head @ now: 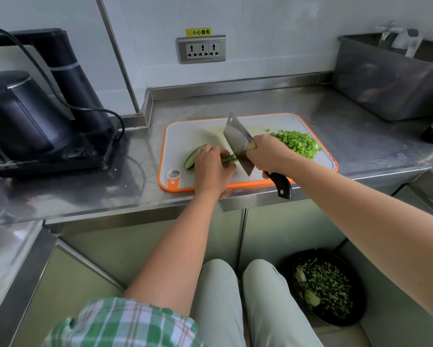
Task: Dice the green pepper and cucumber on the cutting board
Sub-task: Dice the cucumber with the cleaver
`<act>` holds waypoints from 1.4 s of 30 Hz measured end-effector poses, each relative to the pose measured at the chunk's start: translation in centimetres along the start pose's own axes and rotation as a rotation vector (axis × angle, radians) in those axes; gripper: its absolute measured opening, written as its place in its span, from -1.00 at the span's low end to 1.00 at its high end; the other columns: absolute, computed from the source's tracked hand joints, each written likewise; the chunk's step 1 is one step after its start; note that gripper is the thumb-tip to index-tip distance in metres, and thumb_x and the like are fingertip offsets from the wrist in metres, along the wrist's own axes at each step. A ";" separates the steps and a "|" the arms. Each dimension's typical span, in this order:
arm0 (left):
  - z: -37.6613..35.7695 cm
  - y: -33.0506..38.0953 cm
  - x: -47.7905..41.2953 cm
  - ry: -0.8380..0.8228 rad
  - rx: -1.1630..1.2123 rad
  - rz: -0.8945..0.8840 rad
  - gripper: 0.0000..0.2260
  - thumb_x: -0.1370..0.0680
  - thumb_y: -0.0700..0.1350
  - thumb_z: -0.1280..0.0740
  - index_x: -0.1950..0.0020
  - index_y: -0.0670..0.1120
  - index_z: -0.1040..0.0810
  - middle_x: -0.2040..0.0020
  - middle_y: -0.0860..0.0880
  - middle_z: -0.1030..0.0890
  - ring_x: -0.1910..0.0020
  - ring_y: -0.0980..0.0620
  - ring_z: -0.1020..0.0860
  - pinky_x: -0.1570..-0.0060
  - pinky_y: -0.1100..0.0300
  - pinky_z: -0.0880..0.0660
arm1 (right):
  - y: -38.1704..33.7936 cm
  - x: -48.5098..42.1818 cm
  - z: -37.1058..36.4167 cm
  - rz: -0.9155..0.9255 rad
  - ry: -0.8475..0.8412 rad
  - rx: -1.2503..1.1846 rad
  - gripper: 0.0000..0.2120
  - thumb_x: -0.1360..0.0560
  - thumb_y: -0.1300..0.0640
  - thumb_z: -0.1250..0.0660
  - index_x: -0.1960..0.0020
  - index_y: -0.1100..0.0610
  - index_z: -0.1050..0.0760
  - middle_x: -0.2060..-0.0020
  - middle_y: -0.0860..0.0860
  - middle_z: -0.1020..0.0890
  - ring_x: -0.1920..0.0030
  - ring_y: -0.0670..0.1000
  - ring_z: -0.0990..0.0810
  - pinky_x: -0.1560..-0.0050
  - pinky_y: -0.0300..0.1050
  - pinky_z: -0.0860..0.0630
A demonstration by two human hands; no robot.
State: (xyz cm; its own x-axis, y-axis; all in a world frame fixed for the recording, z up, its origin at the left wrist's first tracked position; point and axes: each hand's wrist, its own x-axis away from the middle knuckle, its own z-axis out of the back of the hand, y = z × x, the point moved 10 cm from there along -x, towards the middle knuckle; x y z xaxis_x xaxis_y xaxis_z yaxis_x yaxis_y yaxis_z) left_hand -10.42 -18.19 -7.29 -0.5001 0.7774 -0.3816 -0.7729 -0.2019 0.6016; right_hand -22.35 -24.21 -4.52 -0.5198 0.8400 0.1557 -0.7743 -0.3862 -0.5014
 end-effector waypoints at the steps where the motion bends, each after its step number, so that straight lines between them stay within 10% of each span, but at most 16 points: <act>1: 0.0 0.0 0.0 0.000 -0.001 -0.002 -0.83 -0.39 -0.16 -0.39 0.03 -0.09 -0.62 0.04 -0.08 -0.59 -0.03 -0.11 -0.47 -0.05 0.11 -0.36 | -0.3 0.1 0.0 0.014 0.001 0.029 -0.92 -0.53 0.30 -0.11 0.02 0.29 -0.34 0.21 0.24 -0.53 0.30 0.22 -0.56 0.44 -0.13 -0.40; 42: 0.8 -0.3 0.2 0.015 -0.054 -0.111 -0.84 -0.46 -0.20 -0.37 0.00 -0.09 -0.67 0.05 -0.08 -0.59 0.01 -0.08 -0.48 0.01 0.23 -0.31 | -1.5 -0.4 -1.1 -0.009 0.020 0.084 -0.93 -0.52 0.34 -0.08 0.12 0.25 -0.31 0.39 0.12 -0.46 0.54 0.06 -0.49 0.56 -0.20 -0.33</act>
State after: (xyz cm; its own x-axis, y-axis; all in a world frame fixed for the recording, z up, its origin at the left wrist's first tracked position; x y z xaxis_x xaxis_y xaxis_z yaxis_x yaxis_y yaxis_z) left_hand -9.94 -17.52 -7.02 -0.4154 0.7878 -0.4548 -0.8438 -0.1471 0.5161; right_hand -20.59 -23.53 -4.80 -0.5060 0.8508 0.1419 -0.8069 -0.4088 -0.4264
